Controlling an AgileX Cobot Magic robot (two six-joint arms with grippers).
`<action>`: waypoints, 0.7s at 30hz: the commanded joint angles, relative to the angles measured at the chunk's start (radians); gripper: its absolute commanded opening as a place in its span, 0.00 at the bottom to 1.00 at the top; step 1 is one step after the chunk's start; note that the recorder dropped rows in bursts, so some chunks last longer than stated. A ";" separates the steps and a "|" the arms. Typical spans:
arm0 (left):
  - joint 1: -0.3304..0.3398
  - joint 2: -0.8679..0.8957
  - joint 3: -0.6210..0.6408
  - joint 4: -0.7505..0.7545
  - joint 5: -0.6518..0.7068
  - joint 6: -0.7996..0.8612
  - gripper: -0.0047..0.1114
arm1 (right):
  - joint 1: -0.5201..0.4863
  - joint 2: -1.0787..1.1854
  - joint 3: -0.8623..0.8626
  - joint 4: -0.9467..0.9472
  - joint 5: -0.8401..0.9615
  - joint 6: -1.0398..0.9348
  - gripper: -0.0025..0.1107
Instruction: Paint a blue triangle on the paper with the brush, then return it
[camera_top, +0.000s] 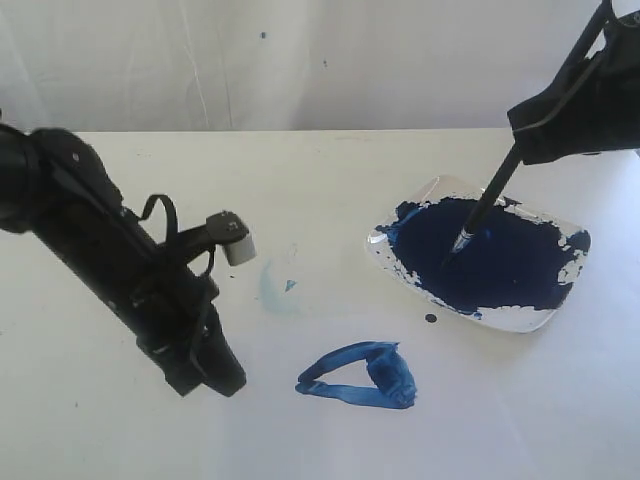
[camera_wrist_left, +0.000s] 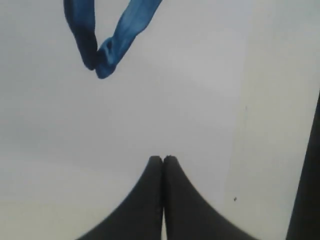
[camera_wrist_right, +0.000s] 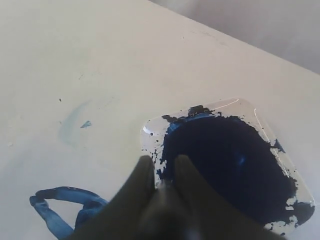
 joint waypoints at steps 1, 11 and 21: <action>0.001 -0.099 -0.062 0.177 0.085 -0.193 0.04 | -0.005 -0.008 -0.003 -0.006 -0.001 -0.004 0.02; 0.018 -0.364 0.000 0.203 -0.024 -0.286 0.04 | -0.005 -0.044 -0.003 -0.247 -0.125 0.152 0.02; 0.016 -0.441 0.030 0.147 -0.016 -0.290 0.04 | -0.045 -0.003 -0.025 -0.457 -0.305 0.640 0.02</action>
